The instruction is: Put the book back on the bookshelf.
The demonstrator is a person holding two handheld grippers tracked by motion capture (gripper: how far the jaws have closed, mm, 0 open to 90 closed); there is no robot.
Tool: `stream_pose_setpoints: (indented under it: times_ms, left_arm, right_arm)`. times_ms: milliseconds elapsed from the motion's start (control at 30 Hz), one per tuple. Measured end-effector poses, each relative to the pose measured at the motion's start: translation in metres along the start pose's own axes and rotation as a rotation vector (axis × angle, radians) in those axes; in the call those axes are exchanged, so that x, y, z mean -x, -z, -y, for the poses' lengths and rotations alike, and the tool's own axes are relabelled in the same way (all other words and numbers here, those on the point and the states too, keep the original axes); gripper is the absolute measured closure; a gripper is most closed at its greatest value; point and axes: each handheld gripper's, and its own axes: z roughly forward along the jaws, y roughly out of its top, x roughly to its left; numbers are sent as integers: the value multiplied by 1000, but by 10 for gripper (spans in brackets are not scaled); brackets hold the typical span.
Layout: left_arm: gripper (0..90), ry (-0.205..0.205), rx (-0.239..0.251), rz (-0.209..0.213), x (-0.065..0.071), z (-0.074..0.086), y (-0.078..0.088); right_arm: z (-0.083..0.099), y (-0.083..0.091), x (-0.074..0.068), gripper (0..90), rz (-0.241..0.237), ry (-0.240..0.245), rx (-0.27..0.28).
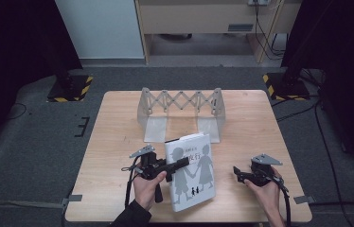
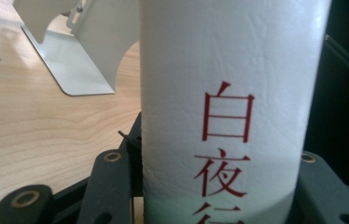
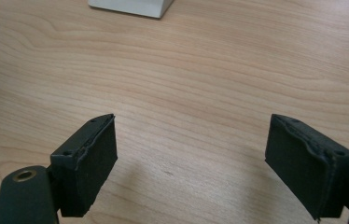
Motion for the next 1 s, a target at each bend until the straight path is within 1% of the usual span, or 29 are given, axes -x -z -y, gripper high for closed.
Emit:
stream_pose_setpoints:
  times_ms: [67, 167, 267, 300, 400, 433, 500, 567, 600, 633, 700, 767, 833, 900, 1000]
  left_arm:
    - [529, -3, 7, -2, 0, -3, 3]
    - [529, -5, 23, -8, 0, -9, 10]
    - [529, -17, 36, -16, 0, -15, 17]
    - [528, -23, 44, -23, 0, -17, 21]
    - [528, -39, 61, -45, 0, -24, 29]
    - [528, -39, 61, -45, 0, -24, 29]
    - [527, -53, 77, -69, -2, -29, 37]
    - [527, -65, 85, -94, -3, -32, 43]
    - [527, -65, 85, -94, -3, -32, 43]
    - [527, -80, 91, -116, -4, -36, 48]
    - [527, -91, 95, -136, -6, -39, 53]
    - [527, -92, 105, -156, -8, -42, 58]
    - [527, -89, 115, -180, -10, -47, 63]
    - [527, -99, 125, -199, -12, -50, 68]
    - [527, -117, 142, -240, -13, -58, 78]
  right_arm:
    - [1, 0, 1, 164, 10, 0, -12]
    - [1, 0, 5, 158, 33, 10, -12]
    - [3, 0, 7, 153, 39, 15, -22]
    - [3, 0, 7, 151, 44, 11, -25]
    - [5, -2, 8, 145, 45, 19, -40]
    - [5, -2, 8, 145, 45, 19, -40]
    - [6, -3, 9, 137, 52, 19, -61]
    - [6, -3, 8, 132, 52, 19, -64]
    - [6, -3, 9, 126, 49, 23, -66]
    - [6, -3, 9, 121, 49, 23, -68]
    - [5, -4, 9, 107, 52, 26, -70]
    - [5, -4, 9, 101, 48, 34, -72]
    - [5, -5, 9, 95, 48, 32, -74]
    - [5, -5, 9, 91, 48, 32, -76]
    - [5, -5, 8, 86, 49, 28, -77]
